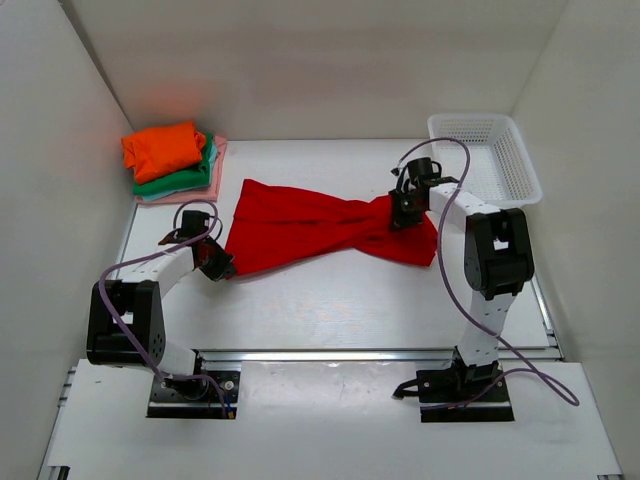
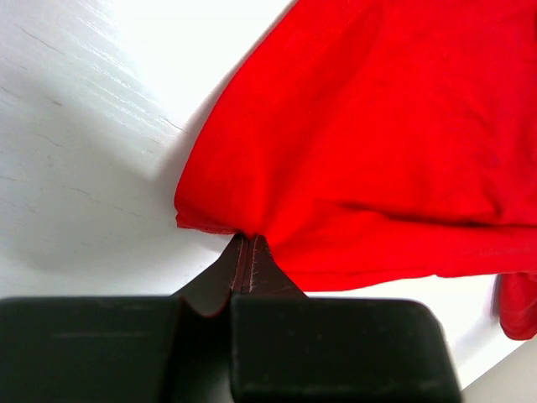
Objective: Fold and stack the t-shirts
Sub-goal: Flatten out the tshirt
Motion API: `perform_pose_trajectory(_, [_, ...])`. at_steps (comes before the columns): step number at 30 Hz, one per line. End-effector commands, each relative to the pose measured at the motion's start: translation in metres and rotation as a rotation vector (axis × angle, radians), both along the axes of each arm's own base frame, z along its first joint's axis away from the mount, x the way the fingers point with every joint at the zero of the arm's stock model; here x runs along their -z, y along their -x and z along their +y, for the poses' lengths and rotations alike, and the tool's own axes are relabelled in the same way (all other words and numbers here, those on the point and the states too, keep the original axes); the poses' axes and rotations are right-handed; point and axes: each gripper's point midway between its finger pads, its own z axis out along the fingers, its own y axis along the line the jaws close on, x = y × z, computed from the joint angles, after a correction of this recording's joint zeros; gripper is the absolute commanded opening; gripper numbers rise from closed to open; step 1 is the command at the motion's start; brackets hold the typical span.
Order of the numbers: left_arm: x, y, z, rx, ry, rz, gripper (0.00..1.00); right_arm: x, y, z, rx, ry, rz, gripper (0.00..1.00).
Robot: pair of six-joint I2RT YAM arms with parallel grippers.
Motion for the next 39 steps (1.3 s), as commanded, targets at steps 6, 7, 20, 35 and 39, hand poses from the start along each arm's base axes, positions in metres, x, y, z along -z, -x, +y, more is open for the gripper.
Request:
perform_pose_trajectory(6, [-0.036,-0.027,-0.001,-0.025,0.03,-0.103,0.0,-0.135,-0.042,-0.026,0.084,-0.118,-0.299,0.0])
perform_pose_trajectory(7, [-0.041,-0.032,0.001,-0.036,0.037,-0.111,0.0,-0.16,-0.045,-0.027,0.084,-0.145,-0.352,0.0])
perform_pose_trajectory(20, [-0.33,-0.167,0.012,-0.066,0.123,-0.788,0.0,-0.427,-0.007,-0.051,0.054,-0.205,-0.965,0.0])
perform_pose_trajectory(35, [-0.528,-0.091,-0.001,0.072,0.071,-1.254,0.0,-0.573,0.146,-0.086,0.118,-0.12,-1.415,0.0])
perform_pose_trajectory(39, [-0.525,-0.085,-0.003,0.074,0.067,-1.24,0.0,-0.567,0.131,-0.078,0.087,-0.196,-1.371,0.0])
